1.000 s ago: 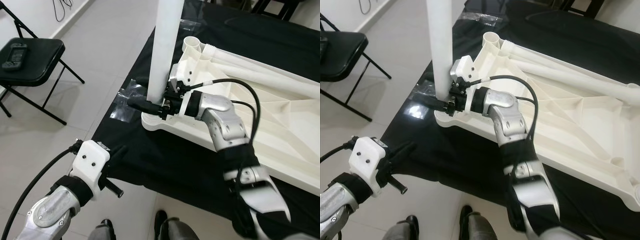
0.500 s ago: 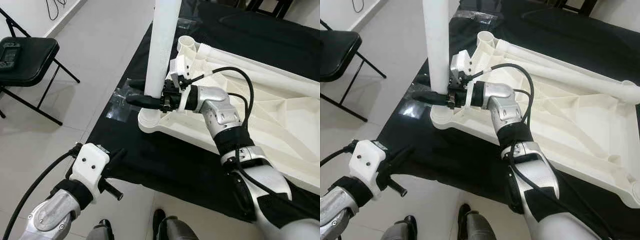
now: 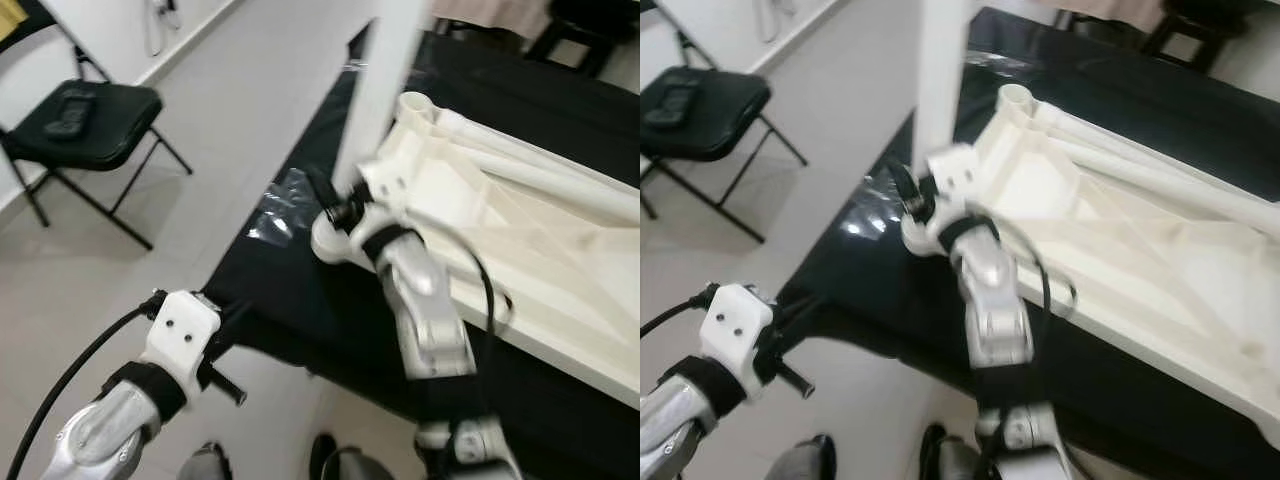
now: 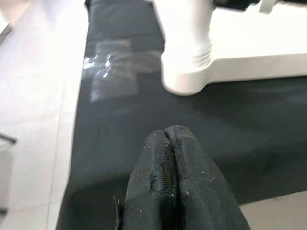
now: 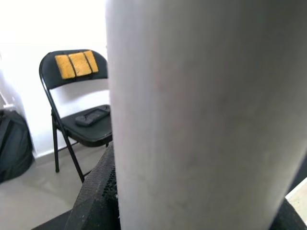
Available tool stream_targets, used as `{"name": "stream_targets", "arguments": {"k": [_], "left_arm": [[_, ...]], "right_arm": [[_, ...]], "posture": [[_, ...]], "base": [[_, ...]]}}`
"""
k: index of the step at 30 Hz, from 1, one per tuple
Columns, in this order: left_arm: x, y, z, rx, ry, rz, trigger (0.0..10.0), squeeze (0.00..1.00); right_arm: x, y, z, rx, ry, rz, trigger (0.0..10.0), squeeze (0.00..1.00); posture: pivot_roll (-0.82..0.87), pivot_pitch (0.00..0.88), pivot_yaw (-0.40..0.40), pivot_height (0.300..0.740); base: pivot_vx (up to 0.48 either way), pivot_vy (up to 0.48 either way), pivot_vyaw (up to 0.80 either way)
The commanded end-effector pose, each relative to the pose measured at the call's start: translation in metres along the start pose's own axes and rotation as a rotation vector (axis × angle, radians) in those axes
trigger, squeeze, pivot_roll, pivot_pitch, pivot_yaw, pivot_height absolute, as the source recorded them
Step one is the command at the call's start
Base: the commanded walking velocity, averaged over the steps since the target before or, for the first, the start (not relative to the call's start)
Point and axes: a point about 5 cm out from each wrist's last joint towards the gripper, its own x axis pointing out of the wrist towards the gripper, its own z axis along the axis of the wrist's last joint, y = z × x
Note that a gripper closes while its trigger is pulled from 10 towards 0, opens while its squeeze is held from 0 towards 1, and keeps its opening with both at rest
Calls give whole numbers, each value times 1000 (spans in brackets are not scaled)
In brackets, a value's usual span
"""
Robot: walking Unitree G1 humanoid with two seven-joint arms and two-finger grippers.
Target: Building children table
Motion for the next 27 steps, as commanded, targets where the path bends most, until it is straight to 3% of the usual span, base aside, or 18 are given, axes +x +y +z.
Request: {"name": "stream_targets", "arguments": {"k": [1,6,7,9,10,13,14,15,16,17,18,19,22,25,27], "left_arm": [[4,-6,-2,-11,-1,-26,10000,0],[5,-2,-1,-1,-9,-12,10000,0],[4,-1,-2,1,-6,-7,10000,0],[4,0,-2,4,-2,-2,10000,0],[4,0,-2,5,-3,0,10000,0],[5,1,-1,7,-7,0,10000,0],[5,1,-1,7,-8,0,10000,0],[6,1,-1,8,-10,0,10000,0],[6,1,-1,8,-10,0,10000,0],[6,0,-1,8,-10,0,10000,0],[6,0,-1,8,-10,0,10000,0],[6,0,-1,8,-11,0,10000,0],[6,0,-1,7,-13,2,10000,0],[6,0,-1,8,-13,4,10000,0],[5,0,-2,8,-12,6,10000,0]], "right_arm": [[-8,4,-54,8,264,17,0,0],[7,3,-43,-28,249,46,0,0],[8,3,-41,-35,251,45,10000,0],[9,4,-35,-43,245,34,10000,0],[11,4,-31,-17,220,68,10000,1000],[14,8,-20,40,165,153,10000,1000],[16,9,-14,69,130,212,10000,1000],[19,9,-3,99,66,361,10000,1000],[19,9,-3,99,66,361,10000,1000],[20,7,3,92,35,475,10000,63],[20,7,3,92,35,475,10000,63],[20,5,5,73,22,531,10000,0],[21,-2,10,10,3,662,10000,0],[21,-6,12,-1,6,741,10000,0],[21,-7,14,-6,21,858,10000,0]], "posture": [[102,309,-145,740],[107,304,-154,740],[108,301,-155,740],[114,299,-155,740],[114,299,-154,740],[116,299,-153,740],[116,300,-153,740],[117,298,-153,740],[117,298,-153,740],[120,298,-156,740],[120,298,-156,740],[120,297,-157,740],[126,295,-160,740],[130,293,-162,740],[134,293,-162,740]], "base": [[0,0,0],[0,0,0],[0,0,0],[0,0,0],[0,0,0],[0,0,0],[0,0,0],[0,0,0],[0,0,0],[0,0,0],[0,0,0],[0,0,0],[0,0,0],[0,0,0],[0,0,0]]}}
